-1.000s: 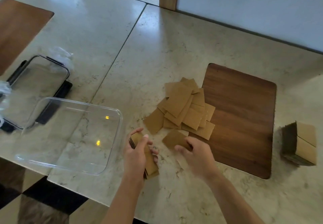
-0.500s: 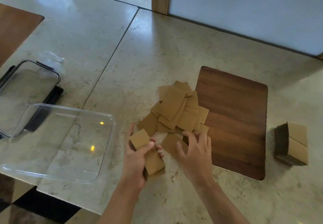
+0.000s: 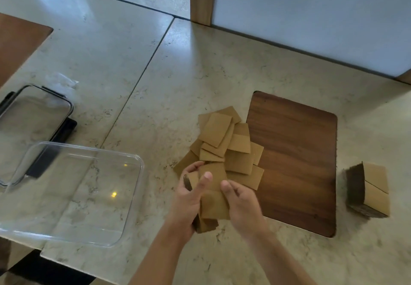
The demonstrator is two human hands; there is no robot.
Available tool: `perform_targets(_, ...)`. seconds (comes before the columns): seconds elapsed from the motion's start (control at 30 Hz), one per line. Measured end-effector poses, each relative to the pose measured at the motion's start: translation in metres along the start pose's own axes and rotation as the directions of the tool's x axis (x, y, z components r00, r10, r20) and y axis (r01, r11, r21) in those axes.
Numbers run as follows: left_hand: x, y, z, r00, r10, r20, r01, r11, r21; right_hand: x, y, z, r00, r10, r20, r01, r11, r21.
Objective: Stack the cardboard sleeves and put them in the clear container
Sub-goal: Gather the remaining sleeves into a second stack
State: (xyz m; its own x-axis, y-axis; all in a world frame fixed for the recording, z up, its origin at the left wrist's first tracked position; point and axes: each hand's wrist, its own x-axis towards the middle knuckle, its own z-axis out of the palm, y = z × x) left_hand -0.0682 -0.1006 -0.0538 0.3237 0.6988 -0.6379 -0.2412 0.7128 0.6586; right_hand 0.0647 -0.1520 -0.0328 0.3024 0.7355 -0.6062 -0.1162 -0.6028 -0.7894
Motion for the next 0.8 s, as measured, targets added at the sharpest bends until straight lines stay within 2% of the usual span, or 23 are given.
perform_targets(0.03,0.001,-0.002,-0.001,1.0,-0.008,-0.015,0.008,1.0,-0.007,0.0,0.004,0.005,1.0,-0.022,0.021,0.025,0.99,-0.138)
perform_targets(0.1,0.004,-0.004,-0.011,0.999,-0.048,-0.006,0.047,0.993,-0.106,0.001,0.009,0.01,0.985,-0.168,0.047,0.17,0.867,-0.469)
perform_targets(0.13,0.005,-0.003,-0.018,0.998,-0.068,0.012,0.069,0.983,-0.172,0.003,0.005,0.009,0.969,-0.246,0.003,0.213,0.833,-0.511)
perform_targets(0.23,0.003,0.001,-0.037,0.997,-0.071,0.026,0.075,0.959,-0.274,0.019,-0.015,-0.002,0.898,-0.357,-0.259,0.205,0.857,-0.472)
perform_targets(0.37,0.002,0.01,-0.046,0.997,-0.006,-0.079,-0.018,0.952,-0.307,0.069,-0.053,0.006,0.853,-0.331,-0.404,0.116,0.874,-0.471)
perform_targets(0.47,0.01,0.027,-0.037,0.989,0.049,-0.14,-0.096,0.931,-0.353,0.108,-0.082,0.03,0.853,-0.272,-0.445,0.011,0.862,-0.507)
perform_targets(0.53,0.02,0.038,-0.027,0.981,0.066,-0.182,-0.125,0.934,-0.335,0.124,-0.09,0.045,0.866,-0.234,-0.441,-0.11,0.773,-0.625)
perform_targets(0.6,0.036,0.051,-0.017,0.977,0.08,-0.199,-0.137,0.947,-0.29,0.134,-0.093,0.055,0.866,-0.23,-0.445,-0.159,0.715,-0.68)
perform_targets(0.7,0.063,0.07,-0.001,0.975,0.072,-0.209,-0.114,0.974,-0.196,0.138,-0.092,0.043,0.855,-0.279,-0.438,-0.043,0.803,-0.595)
perform_targets(0.8,0.088,0.085,0.007,0.97,0.075,-0.23,-0.101,0.99,-0.102,0.135,-0.091,0.015,0.889,-0.217,-0.404,0.046,0.918,-0.393)
